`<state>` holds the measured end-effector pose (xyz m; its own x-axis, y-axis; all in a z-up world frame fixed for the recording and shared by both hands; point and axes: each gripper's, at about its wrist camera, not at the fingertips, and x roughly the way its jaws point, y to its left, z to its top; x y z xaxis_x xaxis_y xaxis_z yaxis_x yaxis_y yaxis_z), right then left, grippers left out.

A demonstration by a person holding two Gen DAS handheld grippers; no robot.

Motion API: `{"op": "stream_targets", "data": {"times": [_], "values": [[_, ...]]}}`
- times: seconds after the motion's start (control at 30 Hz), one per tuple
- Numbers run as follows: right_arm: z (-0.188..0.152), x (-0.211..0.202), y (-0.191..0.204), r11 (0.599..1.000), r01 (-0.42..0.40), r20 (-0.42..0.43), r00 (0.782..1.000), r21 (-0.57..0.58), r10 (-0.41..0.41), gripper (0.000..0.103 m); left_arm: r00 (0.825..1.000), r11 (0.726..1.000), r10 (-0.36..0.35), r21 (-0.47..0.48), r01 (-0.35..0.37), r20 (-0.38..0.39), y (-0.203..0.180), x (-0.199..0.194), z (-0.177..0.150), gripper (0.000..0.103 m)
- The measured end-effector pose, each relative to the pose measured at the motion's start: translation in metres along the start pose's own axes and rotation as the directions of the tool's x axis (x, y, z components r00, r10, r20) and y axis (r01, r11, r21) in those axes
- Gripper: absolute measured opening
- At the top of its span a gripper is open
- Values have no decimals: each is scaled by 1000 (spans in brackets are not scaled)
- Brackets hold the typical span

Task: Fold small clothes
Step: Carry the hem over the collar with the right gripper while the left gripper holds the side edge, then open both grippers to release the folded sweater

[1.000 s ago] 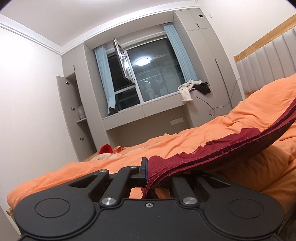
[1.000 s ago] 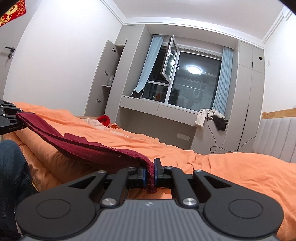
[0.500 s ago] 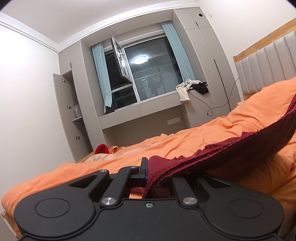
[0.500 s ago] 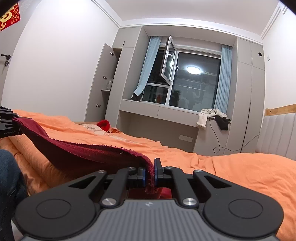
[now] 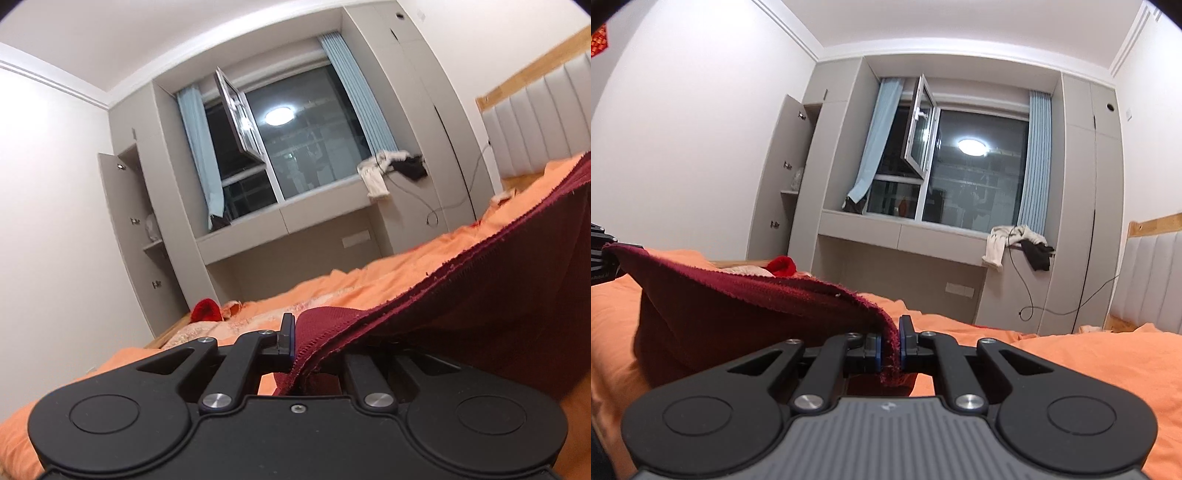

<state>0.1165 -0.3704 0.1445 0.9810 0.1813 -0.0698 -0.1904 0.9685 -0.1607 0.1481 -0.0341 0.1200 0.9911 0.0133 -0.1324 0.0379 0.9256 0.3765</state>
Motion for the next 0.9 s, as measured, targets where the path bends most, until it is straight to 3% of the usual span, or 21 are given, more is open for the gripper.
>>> {"op": "stream_targets", "data": {"times": [0.3, 0.47, 0.77, 0.9], "values": [[-16, 110, -9, 1000, 2, -131, 991, 9, -1, 10, 986, 1000, -25, 11, 27, -167, 2, 123, 1, 7], [-35, 160, -13, 1000, 5, -207, 978, 30, 2, 10, 962, 999, -44, -35, 36, -268, 7, 184, -3, 10], [-69, 224, -23, 996, -9, -345, 938, 86, 38, 11, 919, 992, -105, -110, 68, -379, 5, 248, -36, 10], [-79, 236, -28, 994, 5, -389, 920, 111, 39, 14, 896, 987, -126, -142, 71, -426, 2, 263, -49, 18]]}}
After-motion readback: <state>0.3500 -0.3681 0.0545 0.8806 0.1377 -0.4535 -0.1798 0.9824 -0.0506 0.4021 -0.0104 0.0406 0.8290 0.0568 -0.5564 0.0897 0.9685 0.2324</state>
